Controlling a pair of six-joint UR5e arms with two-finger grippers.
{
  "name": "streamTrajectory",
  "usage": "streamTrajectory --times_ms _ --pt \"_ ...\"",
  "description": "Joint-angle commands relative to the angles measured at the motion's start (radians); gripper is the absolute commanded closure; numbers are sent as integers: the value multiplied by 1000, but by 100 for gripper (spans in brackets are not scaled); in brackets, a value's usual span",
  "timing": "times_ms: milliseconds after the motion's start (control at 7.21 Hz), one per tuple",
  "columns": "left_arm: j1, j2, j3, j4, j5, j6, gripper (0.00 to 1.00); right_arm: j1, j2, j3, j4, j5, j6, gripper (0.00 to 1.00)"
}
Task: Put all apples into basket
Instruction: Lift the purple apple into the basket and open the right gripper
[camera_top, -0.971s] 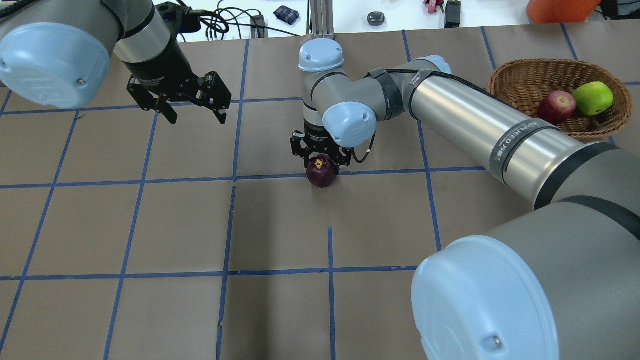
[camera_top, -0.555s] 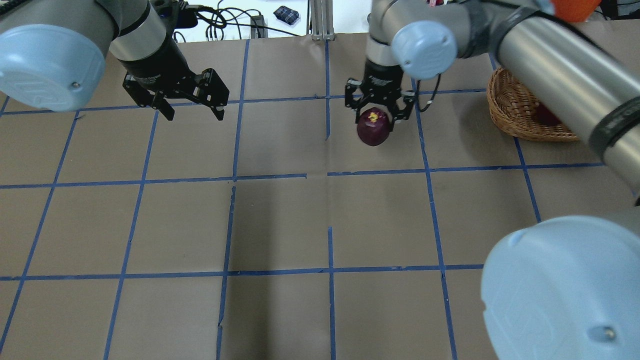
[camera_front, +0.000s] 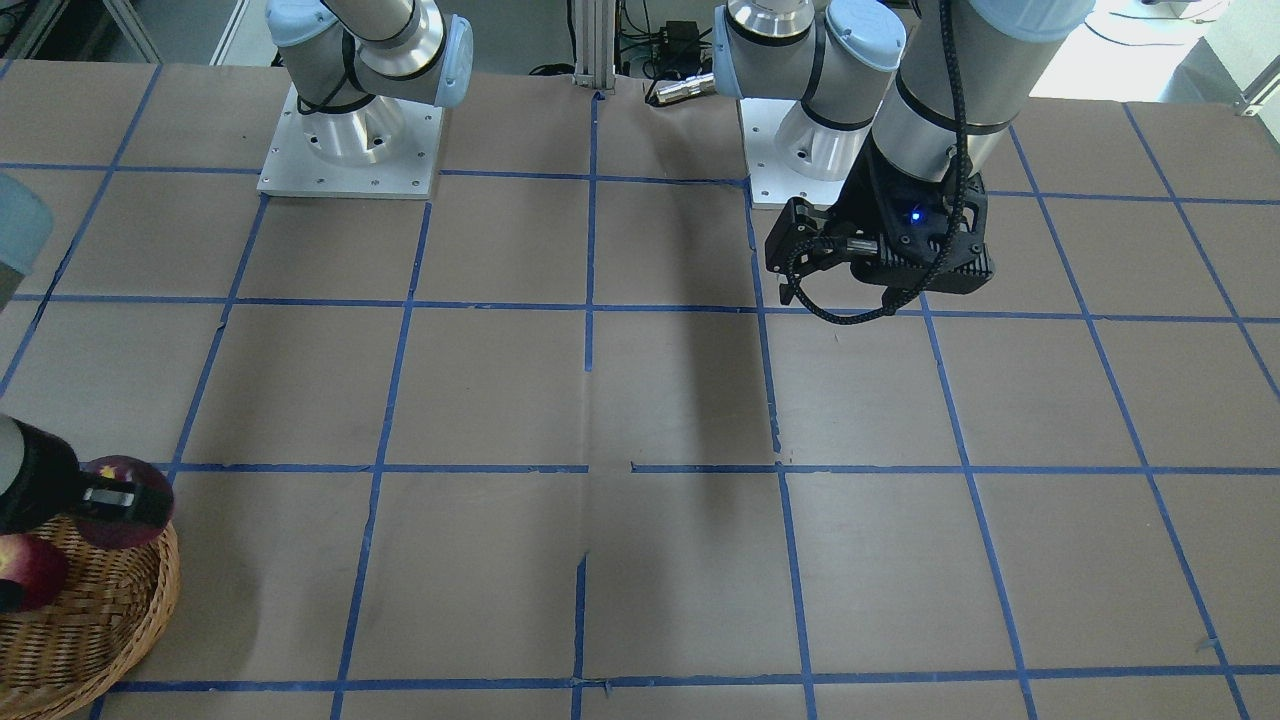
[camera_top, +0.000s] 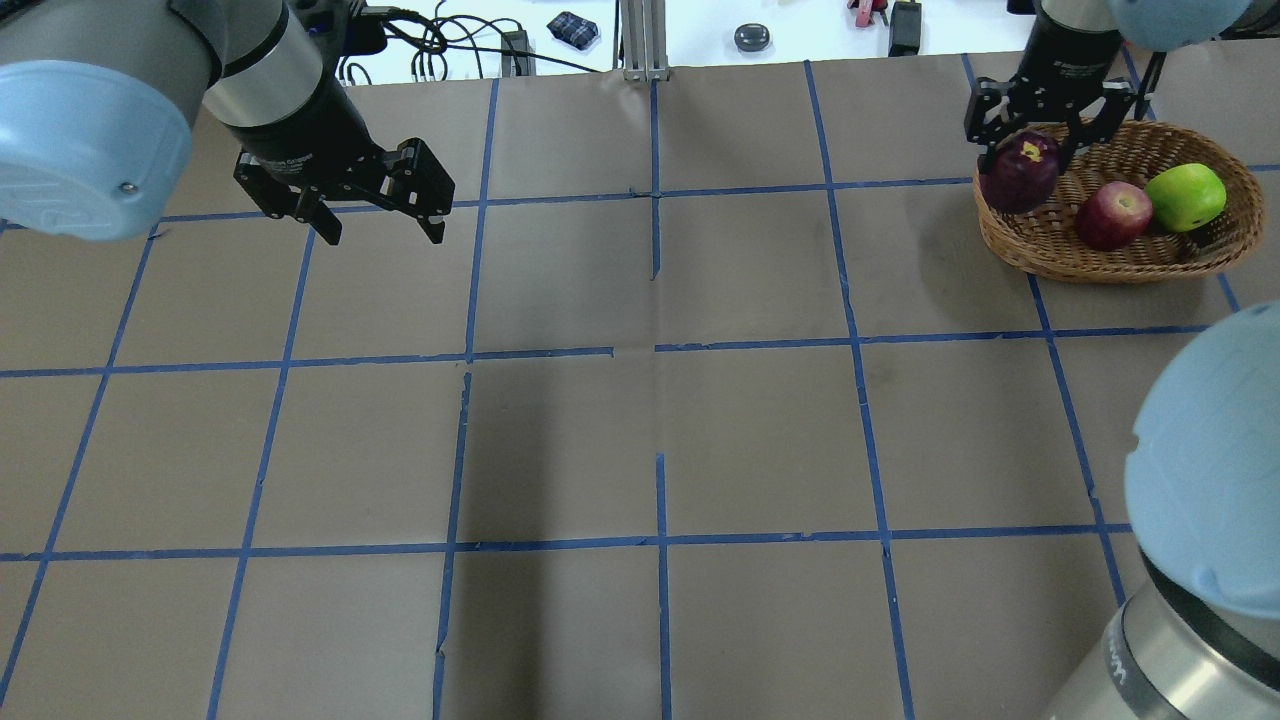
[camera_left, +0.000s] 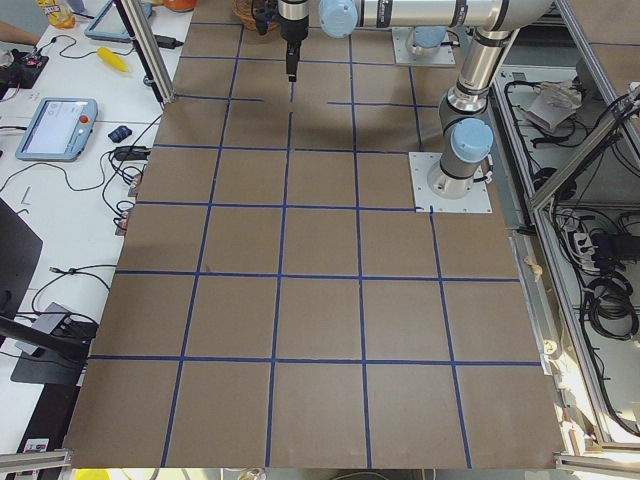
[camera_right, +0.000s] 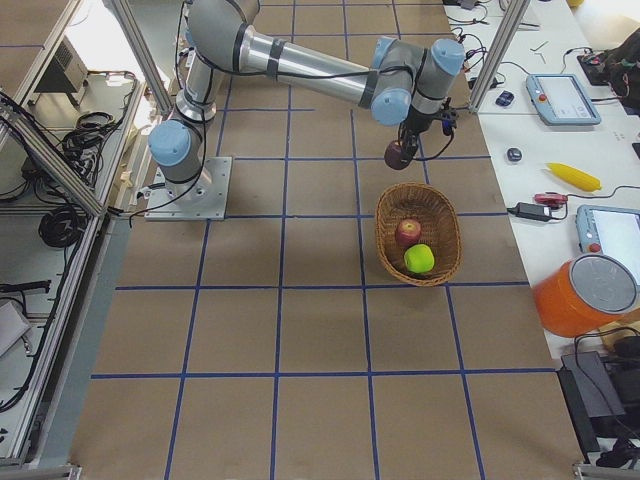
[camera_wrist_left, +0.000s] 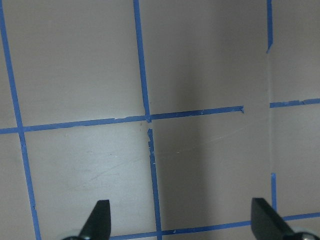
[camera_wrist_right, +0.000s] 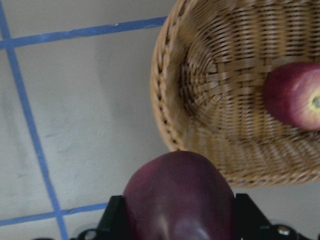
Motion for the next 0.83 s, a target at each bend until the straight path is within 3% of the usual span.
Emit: streamTrajectory --times_ms 0,277,416,555,694 --pt "3 7 -3 11 -2 -1 0 -67 81 -1 -152 -57 -128 100" --pt "2 4 -10 100 1 -13 0 -70 95 6 -151 -44 -110 100" --pt "2 8 -27 108 1 -15 0 -70 103 7 -148 -41 -110 90" --pt "3 13 -32 108 3 -13 0 -70 119 7 -142 -9 -108 66" --pt "6 16 -32 109 13 -13 0 -70 120 7 -136 -10 -108 18"
